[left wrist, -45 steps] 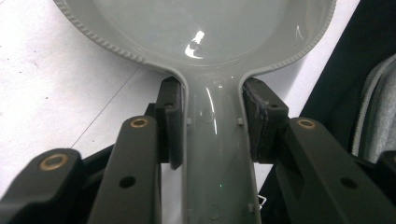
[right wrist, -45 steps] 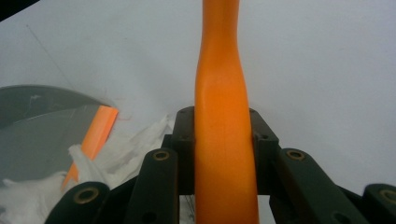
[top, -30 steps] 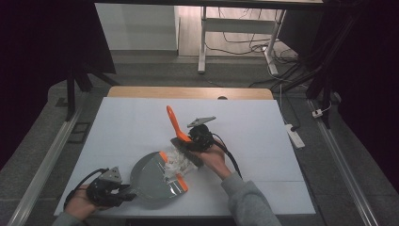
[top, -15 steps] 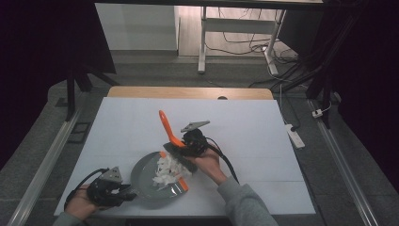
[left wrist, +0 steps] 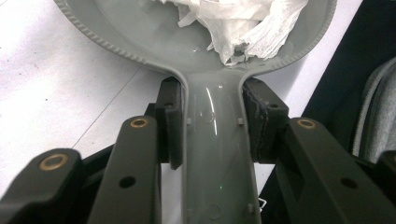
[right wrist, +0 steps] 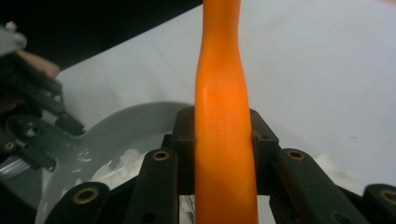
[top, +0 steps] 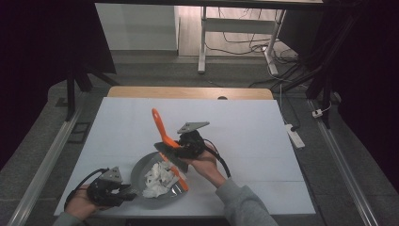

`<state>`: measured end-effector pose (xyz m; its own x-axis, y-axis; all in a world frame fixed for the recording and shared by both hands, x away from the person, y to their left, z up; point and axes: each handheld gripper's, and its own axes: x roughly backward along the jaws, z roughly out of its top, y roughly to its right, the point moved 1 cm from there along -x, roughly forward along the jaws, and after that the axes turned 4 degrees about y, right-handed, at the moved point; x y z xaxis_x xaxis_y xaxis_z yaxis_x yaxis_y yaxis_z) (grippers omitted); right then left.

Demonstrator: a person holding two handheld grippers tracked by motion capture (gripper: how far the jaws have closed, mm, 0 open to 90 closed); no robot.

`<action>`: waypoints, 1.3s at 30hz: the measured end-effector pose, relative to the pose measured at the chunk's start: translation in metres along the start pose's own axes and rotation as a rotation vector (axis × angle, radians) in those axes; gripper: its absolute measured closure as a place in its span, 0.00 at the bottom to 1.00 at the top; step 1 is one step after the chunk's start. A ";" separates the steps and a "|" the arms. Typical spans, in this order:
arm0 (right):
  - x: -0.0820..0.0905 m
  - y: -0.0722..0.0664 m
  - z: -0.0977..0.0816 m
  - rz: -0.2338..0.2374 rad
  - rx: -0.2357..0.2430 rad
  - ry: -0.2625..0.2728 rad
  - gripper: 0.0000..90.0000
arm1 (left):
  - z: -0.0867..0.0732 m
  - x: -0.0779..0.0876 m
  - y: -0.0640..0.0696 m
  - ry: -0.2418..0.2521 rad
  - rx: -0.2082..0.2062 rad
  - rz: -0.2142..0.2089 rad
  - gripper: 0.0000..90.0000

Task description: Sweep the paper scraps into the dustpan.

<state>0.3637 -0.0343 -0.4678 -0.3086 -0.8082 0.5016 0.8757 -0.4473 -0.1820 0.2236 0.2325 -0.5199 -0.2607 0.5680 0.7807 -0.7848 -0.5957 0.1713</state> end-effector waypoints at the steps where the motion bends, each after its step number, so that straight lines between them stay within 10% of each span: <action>1: 0.004 0.004 0.002 -0.016 -0.003 0.011 0.78 | 0.000 0.000 0.000 0.000 0.000 0.000 0.68; 15: 0.016 0.056 0.007 -0.184 -0.051 0.015 0.78 | 0.000 0.000 -0.001 -0.001 0.000 -0.002 0.68; 25: -0.019 0.082 0.000 -0.271 -0.049 -0.107 0.78 | -0.001 0.000 -0.001 0.000 0.000 -0.002 0.68; 39: -0.041 0.041 -0.001 -0.139 0.001 -0.206 0.78 | -0.001 -0.001 -0.002 0.001 0.007 0.003 0.68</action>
<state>0.4119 -0.0205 -0.4967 -0.3440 -0.6436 0.6837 0.8305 -0.5483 -0.0984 0.2248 0.2335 -0.5209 -0.2634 0.5671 0.7804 -0.7800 -0.6012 0.1737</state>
